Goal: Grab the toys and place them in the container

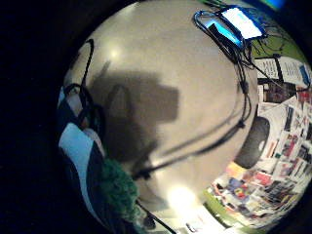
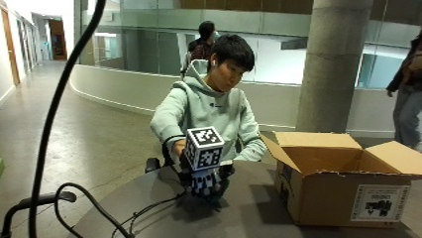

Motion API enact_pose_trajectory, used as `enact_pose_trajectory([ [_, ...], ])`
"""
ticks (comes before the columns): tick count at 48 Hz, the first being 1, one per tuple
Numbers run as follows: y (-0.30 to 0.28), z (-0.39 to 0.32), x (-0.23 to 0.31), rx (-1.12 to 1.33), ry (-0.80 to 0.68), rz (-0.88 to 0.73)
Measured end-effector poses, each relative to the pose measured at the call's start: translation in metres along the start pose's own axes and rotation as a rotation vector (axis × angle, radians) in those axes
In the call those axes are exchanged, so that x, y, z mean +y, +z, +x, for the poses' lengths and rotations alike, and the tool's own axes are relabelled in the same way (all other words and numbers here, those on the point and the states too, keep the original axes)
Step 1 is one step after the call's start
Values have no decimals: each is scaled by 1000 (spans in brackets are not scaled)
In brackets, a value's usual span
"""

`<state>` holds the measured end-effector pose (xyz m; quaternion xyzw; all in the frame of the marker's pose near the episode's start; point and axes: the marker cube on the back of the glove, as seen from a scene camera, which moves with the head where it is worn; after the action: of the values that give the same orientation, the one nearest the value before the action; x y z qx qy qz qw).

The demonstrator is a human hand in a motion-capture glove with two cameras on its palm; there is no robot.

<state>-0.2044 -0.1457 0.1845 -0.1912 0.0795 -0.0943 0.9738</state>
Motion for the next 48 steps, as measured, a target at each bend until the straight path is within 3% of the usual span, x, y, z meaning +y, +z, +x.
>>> enact_pose_trajectory([
  [8,-45,-23,55,11,-29,-26],
  [22,-215,-71,75,25,-158,197],
  [30,-283,-143,86,-129,-197,483],
  [36,-293,-197,74,-286,-199,709],
  [39,-284,-218,60,-271,-209,678],
  [44,-262,-243,45,-210,-188,489],
  [48,-250,-253,39,-171,-194,469],
])
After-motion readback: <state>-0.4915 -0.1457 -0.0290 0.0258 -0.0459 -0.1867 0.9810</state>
